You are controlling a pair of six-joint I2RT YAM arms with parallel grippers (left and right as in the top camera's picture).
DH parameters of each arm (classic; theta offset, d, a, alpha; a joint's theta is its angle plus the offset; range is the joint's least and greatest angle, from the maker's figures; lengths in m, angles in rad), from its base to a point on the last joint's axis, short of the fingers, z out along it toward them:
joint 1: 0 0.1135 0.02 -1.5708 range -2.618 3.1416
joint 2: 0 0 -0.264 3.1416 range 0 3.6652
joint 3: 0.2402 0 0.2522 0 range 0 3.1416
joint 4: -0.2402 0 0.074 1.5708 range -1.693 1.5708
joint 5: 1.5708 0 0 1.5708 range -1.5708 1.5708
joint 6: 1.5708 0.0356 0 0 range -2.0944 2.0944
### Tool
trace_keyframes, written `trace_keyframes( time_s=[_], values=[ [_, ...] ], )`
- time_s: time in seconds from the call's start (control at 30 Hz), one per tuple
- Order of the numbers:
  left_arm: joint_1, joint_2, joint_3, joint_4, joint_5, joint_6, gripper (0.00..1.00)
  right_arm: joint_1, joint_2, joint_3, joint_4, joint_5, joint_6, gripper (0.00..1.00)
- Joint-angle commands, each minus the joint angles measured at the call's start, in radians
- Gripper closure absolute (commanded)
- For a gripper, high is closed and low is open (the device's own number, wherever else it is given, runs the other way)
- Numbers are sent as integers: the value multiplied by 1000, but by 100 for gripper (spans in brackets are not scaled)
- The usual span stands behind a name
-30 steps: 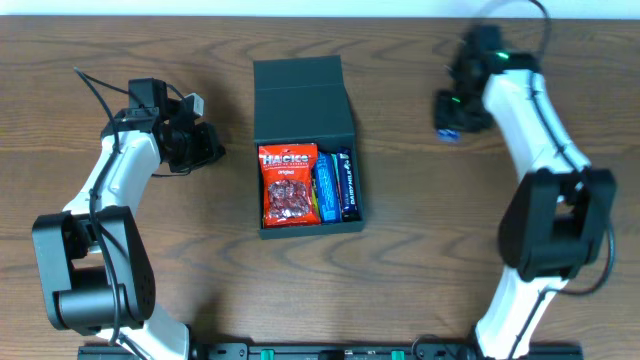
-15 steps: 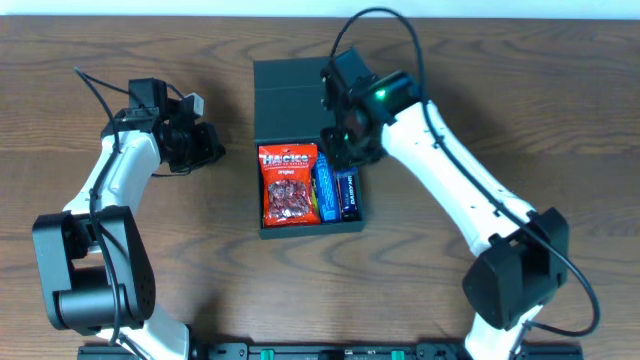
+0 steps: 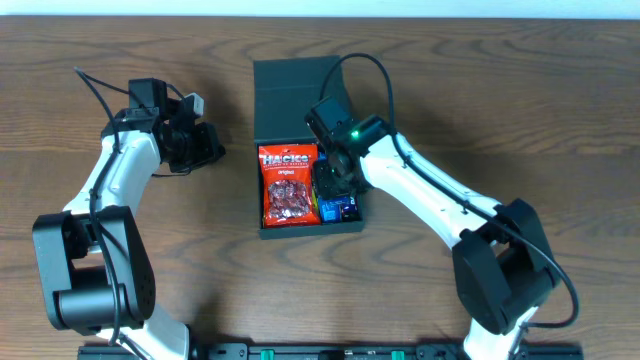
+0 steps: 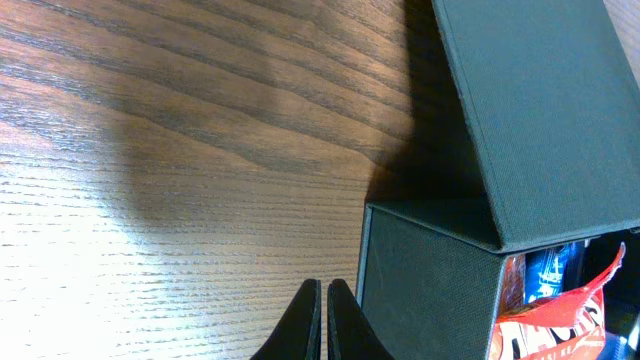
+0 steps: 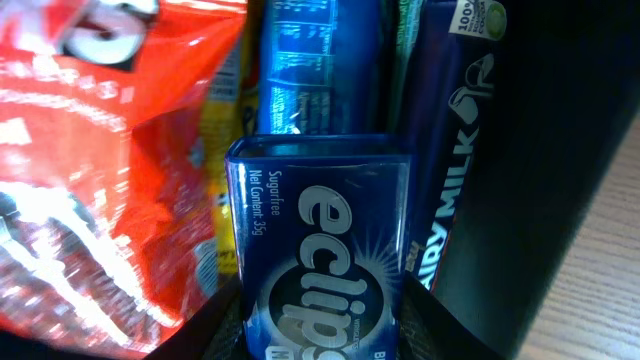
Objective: Pack container
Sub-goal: 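Lower the Eclipse tin into the box front and release it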
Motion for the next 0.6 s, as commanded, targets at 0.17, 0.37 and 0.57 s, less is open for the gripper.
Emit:
trace_keyframes(
  time_s=[0.17,0.37,0.57],
  values=[
    [-2,11,19,0,5,14,94,-10,-3,19,12,53,13,32],
    [-3,11,19,-3,5,-46,94,-57,-98,203,-3,56,-96,99],
    [-29,18,19,48,-27,-114,94,-237,-133,192,67,113,-144,99]
  ],
)
